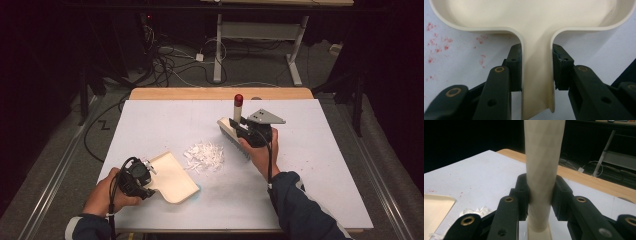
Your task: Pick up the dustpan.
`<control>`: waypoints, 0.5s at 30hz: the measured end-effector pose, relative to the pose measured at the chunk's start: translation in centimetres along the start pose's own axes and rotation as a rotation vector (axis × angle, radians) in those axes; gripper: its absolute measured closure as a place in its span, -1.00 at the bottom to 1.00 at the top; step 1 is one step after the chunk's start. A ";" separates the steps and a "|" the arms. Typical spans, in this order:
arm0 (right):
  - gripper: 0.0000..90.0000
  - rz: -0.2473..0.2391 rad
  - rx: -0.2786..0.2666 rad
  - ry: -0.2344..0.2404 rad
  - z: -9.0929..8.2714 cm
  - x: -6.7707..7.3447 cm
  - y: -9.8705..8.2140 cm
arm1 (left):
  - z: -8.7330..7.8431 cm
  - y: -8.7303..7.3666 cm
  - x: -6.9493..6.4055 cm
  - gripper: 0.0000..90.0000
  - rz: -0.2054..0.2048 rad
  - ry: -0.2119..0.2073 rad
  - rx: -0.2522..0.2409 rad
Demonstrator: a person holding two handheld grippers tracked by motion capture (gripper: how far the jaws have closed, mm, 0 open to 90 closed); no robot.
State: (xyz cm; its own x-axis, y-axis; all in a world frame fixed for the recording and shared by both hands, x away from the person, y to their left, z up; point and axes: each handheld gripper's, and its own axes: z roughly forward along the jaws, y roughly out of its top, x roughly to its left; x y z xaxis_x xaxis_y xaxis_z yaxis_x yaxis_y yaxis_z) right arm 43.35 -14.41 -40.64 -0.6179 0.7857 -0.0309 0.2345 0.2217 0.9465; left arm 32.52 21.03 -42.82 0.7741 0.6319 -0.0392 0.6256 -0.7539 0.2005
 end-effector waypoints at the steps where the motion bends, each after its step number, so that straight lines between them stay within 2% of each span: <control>1: 0.58 0.000 0.002 0.001 0.0 0.1 0.0 | 0.0 0.0 0.0 0.40 0.000 0.000 -0.001; 5: 0.58 -0.014 0.001 -0.003 0.1 0.2 0.0 | -0.1 0.0 0.0 0.40 -0.002 -0.001 -0.004; 9: 0.58 -0.003 -0.009 -0.015 0.2 0.5 -0.1 | -0.2 0.1 0.0 0.40 -0.006 -0.008 0.003; 11: 0.58 -0.010 -0.009 -0.002 0.2 0.6 -0.1 | -0.2 0.1 0.0 0.40 -0.007 -0.001 0.003; 15: 0.58 -0.025 -0.013 -0.008 0.4 1.2 -0.1 | -0.3 0.4 0.1 0.40 -0.014 0.010 0.005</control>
State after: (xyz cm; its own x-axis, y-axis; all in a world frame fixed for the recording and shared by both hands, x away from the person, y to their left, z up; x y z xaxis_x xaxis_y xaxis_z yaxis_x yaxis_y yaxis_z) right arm 42.90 -13.30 -40.93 -0.6173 0.7847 -0.0576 0.2090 0.2341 0.9495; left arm 32.79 20.88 -42.45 0.7639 0.6445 -0.0319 0.6371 -0.7456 0.1955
